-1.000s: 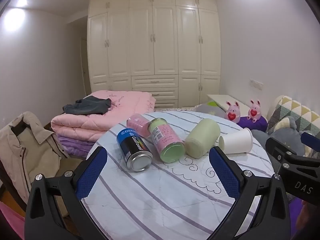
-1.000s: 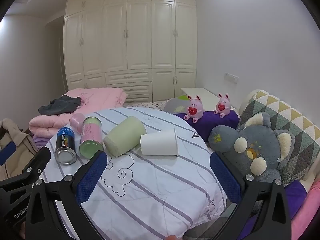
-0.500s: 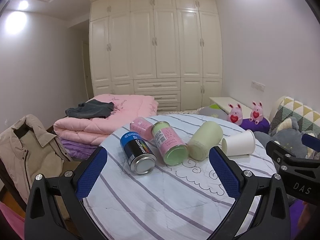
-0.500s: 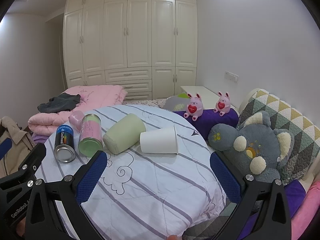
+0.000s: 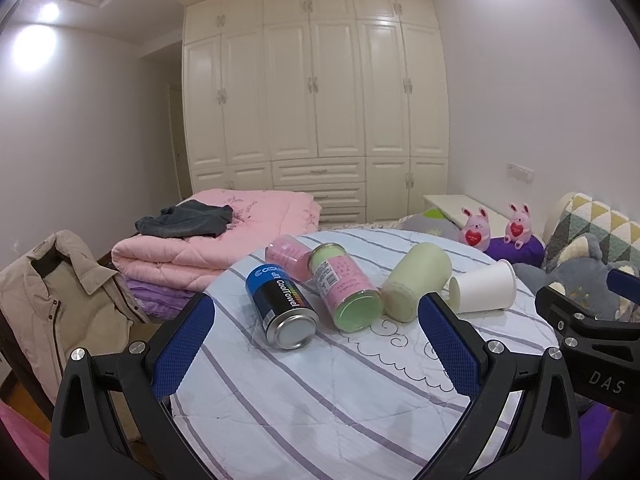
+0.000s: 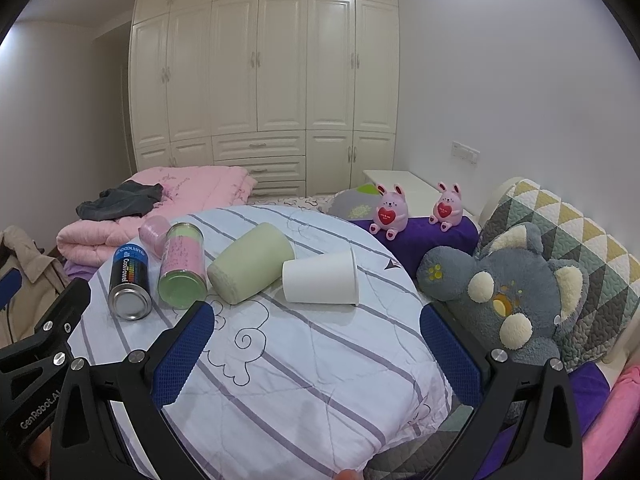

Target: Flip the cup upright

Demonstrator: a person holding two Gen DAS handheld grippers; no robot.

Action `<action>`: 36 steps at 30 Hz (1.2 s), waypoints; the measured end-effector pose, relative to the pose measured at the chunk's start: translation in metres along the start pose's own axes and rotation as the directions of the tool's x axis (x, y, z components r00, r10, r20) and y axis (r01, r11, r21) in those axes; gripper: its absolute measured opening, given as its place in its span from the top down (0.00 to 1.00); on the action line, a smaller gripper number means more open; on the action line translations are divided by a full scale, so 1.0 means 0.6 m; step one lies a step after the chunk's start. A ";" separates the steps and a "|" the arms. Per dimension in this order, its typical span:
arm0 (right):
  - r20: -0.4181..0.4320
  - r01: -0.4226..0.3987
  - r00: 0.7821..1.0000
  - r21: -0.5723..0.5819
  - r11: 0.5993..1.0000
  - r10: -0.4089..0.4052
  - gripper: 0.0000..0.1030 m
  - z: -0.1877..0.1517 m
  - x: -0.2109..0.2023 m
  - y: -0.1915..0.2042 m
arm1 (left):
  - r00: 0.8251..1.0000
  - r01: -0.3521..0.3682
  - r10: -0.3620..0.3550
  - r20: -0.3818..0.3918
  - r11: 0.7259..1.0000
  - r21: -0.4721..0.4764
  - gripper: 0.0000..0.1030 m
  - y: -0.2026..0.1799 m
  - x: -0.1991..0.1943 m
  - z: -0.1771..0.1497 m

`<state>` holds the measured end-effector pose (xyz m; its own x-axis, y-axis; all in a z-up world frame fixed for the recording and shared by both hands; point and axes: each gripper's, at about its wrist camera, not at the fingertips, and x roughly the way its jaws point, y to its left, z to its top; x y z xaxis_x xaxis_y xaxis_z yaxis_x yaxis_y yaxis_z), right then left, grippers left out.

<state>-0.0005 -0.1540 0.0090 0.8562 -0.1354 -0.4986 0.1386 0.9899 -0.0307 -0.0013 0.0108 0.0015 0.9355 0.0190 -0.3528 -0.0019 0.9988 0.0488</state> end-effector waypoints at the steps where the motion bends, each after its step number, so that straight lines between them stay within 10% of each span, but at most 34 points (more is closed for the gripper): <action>1: 0.000 0.000 1.000 0.001 1.000 0.000 0.00 0.000 0.000 -0.001 | 1.000 -0.003 0.003 -0.001 1.000 -0.003 0.00 0.001 0.001 0.000; 23: -0.054 0.004 0.999 -0.020 1.000 -0.005 0.00 0.004 0.017 0.007 | 1.000 -0.022 0.021 0.022 0.999 0.025 0.00 -0.001 0.000 -0.003; 36: -0.150 -0.061 0.986 0.073 0.995 0.071 0.00 0.030 0.079 0.008 | 0.990 0.021 -0.024 -0.139 0.999 -0.024 0.00 0.021 0.085 0.015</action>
<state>0.0497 -0.1567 0.0007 0.7798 -0.0565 -0.6235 0.1223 0.9905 0.0632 0.0496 0.0240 -0.0074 0.8772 0.0014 -0.4801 0.0088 0.9998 0.0189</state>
